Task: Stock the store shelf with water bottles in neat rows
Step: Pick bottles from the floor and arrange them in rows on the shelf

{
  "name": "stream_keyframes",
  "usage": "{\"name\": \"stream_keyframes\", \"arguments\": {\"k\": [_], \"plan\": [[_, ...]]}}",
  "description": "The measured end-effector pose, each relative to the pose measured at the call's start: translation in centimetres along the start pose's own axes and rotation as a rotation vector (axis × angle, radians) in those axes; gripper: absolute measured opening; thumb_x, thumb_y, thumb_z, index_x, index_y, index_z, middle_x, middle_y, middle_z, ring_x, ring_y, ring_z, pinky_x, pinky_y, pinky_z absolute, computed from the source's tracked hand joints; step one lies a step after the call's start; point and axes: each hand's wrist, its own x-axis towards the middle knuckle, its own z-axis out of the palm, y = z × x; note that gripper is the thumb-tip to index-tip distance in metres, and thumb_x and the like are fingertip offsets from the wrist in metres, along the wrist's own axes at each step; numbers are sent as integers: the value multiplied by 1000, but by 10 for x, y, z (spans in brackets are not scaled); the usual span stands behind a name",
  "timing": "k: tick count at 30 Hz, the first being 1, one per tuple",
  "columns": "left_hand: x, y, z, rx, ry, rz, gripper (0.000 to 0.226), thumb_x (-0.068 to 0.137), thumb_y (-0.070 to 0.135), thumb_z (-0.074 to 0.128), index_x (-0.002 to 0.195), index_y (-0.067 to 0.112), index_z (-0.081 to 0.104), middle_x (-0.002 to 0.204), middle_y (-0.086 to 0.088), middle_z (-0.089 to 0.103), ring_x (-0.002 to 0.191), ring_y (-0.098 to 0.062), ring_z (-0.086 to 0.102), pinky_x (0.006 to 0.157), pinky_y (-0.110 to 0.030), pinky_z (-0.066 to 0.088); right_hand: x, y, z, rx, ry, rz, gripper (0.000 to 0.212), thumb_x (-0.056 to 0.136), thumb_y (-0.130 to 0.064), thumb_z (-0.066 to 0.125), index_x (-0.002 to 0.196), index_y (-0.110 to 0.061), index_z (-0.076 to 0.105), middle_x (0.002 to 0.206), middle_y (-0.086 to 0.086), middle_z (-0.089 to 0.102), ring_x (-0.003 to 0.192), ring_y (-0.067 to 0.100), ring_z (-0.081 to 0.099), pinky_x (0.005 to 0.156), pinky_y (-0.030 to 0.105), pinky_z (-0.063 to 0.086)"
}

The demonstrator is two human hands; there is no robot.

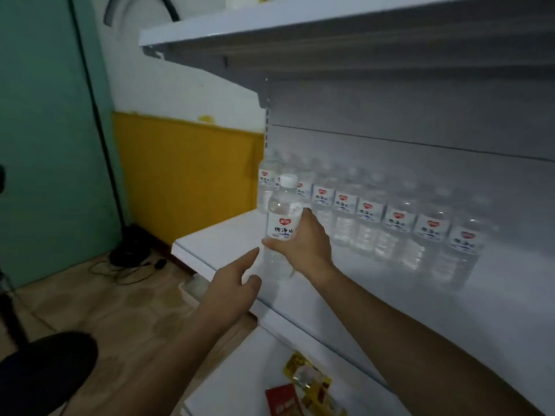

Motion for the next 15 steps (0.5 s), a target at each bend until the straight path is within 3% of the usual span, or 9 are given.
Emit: {"name": "stream_keyframes", "arguments": {"k": [4, 7, 11, 15], "plan": [[31, -55, -9, 201, -5, -107, 49, 98, 28, 46, 145, 23, 36, 149, 7, 37, 135, -11, 36, 100, -12, 24, 71, -3, 61, -26, 32, 47, 81, 62, -54, 85, 120, -16, 44, 119, 4, 56, 106, 29, 61, 82, 39, 50], [60, -70, -1, 272, -83, -90, 48, 97, 35, 45, 143, 23, 38, 147, 7, 41, 133, -12, 40, 99, -12, 24, 118, -4, 101, -67, 76, 56, 84, 66, -52, 84, 126, -12, 40, 125, 8, 52, 109, 32, 59, 79, 40, 47], [99, -79, 11, 294, -164, -121, 43, 96, 45, 44, 133, 23, 47, 134, 6, 53, 118, -13, 51, 102, -25, 40, 171, -4, 136, -113, 130, 101, 91, 69, -50, 82, 133, -7, 34, 129, 11, 48, 110, 33, 59, 80, 41, 50], [106, -88, 23, 456, -189, -53, 48, 96, 50, 38, 137, 24, 40, 139, 8, 46, 125, -11, 43, 105, -22, 33, 201, -1, 160, -159, 186, 109, 95, 68, -53, 82, 132, -4, 32, 131, 15, 47, 108, 34, 61, 79, 41, 52]]}}
